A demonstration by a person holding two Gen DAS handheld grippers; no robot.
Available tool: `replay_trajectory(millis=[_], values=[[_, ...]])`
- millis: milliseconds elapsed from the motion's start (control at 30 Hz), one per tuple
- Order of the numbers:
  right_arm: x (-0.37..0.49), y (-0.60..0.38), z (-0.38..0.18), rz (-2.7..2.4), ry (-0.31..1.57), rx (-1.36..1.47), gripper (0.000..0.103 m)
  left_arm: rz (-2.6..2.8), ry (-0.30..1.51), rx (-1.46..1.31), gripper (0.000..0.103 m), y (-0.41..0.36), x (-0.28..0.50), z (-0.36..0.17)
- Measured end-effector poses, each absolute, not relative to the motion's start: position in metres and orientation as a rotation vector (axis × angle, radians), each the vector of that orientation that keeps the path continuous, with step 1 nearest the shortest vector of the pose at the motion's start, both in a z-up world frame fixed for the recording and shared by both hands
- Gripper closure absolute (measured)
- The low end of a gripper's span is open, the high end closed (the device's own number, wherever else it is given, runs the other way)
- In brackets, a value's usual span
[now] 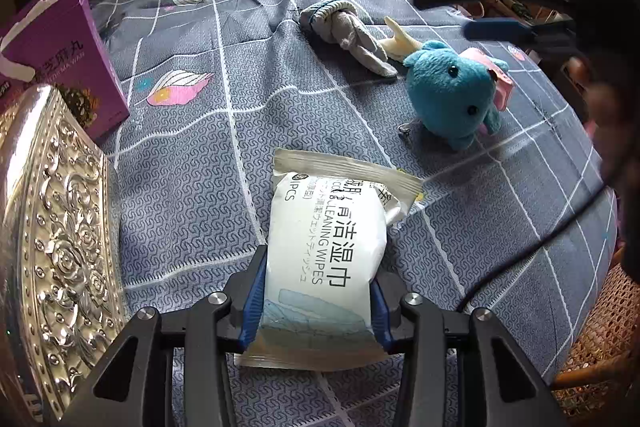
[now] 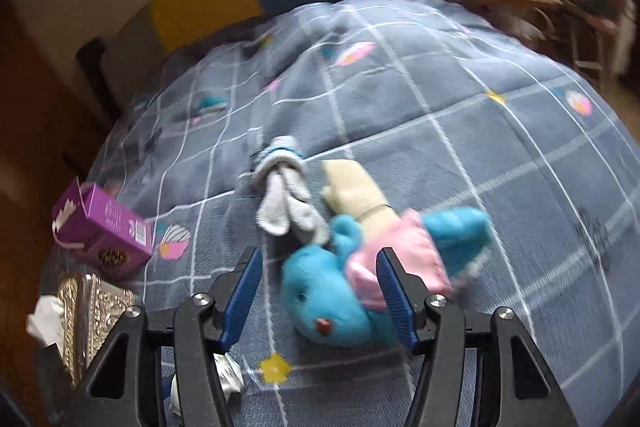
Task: Organize soft objects
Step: 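Grasp the grey knit glove with the right tool while left tool lifts wipes pack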
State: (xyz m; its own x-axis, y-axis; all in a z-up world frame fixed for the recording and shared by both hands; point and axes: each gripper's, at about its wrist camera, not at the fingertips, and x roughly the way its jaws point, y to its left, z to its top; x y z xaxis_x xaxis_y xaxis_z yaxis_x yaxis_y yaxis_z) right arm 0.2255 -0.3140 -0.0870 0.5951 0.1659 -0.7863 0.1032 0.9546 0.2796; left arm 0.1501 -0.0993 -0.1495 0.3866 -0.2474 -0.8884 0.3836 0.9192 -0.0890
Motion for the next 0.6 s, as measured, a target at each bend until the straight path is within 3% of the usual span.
replay_trajectory(millis=[367, 433, 500, 600], values=[[0.344, -0.279, -0.14, 0.028, 1.113, 0.145, 0.051, -0.422, 1.111, 0.083, 0.056, -0.091, 0.152, -0.152], [0.356, -0.274, -0.154, 0.018, 1.166, 0.118, 0.066, -0.424, 1.109, 0.085, 0.056, -0.09, 0.151, -0.152], [0.356, -0.272, -0.152, 0.019, 1.158, 0.099, 0.073, -0.424, 1.108, 0.08, 0.056, -0.09, 0.15, -0.152], [0.347, -0.27, -0.136, 0.051, 1.117, 0.088, 0.077, -0.418, 1.105, 0.075, 0.056, -0.09, 0.146, -0.15]])
